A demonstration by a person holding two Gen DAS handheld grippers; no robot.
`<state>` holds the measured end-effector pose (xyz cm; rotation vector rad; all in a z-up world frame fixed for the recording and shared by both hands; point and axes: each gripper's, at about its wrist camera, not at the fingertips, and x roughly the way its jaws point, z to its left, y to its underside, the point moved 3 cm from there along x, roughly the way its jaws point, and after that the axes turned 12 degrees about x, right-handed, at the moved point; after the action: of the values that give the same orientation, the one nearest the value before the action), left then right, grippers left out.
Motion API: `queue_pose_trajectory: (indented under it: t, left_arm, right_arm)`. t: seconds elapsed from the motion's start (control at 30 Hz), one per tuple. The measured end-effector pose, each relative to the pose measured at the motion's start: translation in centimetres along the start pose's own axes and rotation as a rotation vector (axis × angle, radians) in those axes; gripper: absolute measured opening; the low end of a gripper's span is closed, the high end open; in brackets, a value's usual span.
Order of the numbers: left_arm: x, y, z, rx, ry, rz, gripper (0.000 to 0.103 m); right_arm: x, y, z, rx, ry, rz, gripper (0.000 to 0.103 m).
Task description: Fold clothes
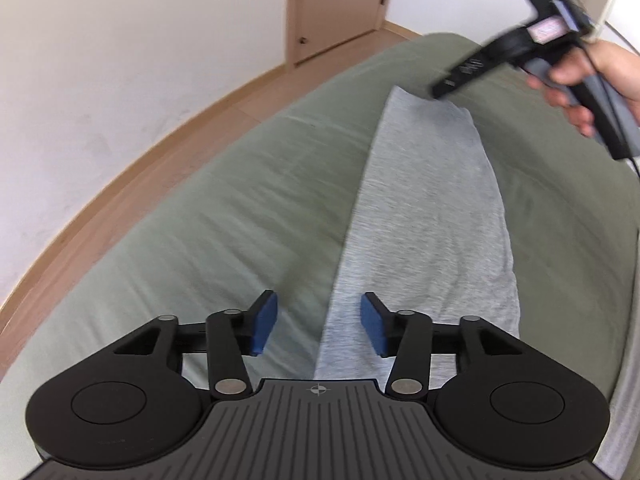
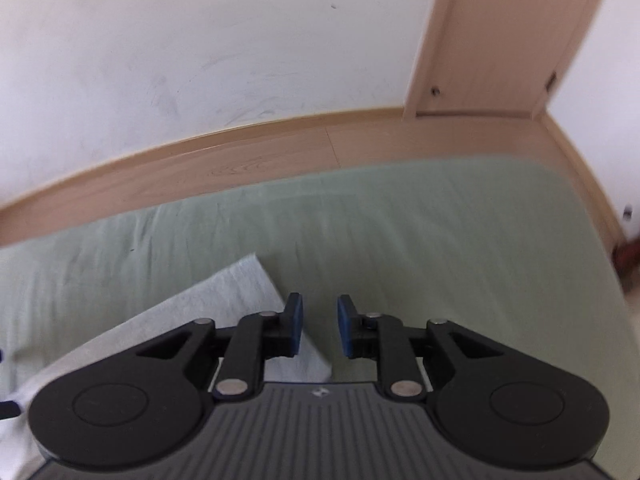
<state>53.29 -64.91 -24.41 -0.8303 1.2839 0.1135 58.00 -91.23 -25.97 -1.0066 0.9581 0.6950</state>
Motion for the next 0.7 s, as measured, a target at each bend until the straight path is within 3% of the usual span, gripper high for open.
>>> queue_pose_trajectory:
  t: [0.13,0.3,0.4,0.47,0.5,0.67,0.7]
  left_arm:
    - [-1.4,0.4,-0.5,0.021,-0.015,-0.011,0.051]
    - [-2.8,1.3,-1.4,0.052,-0.01,-0.004,0.051]
    - [-3.7,2.2,-2.2,0.056,-0.002,-0.002,0.051]
    - [-3.9,2.8,-2.8,0.056,0.001,0.0,0.051]
    - [-3.9,2.8,-3.0,0.057,0.003,0.0,0.051]
    - [-5.0,4.1,-3.6,0.047,-0.002,-0.003,0.051]
    - [-5.3,4.3,-3.6,0.042,-0.003,-0.003,0.051]
  right_arm:
    - [-0.8,1.9,-1.2,0.126,-0.099,0.1,0.022]
    - [-0.3,4.0,-0.8,0.176,-0.109,0.186,0.022]
    - [0.5,4.6,-0.5,0.2,-0.079,0.197,0.022]
    - [0.8,4.6,-0.3,0.219,-0.071,0.185,0.015]
    - [0.8,4.6,-0.3,0.232,-0.061,0.172,0.006]
    - [1.0,4.7,-1.1,0.326,-0.055,0.133,0.007]
    - [0.7,4.8,-1.1,0.331,-0.054,0.117,0.011]
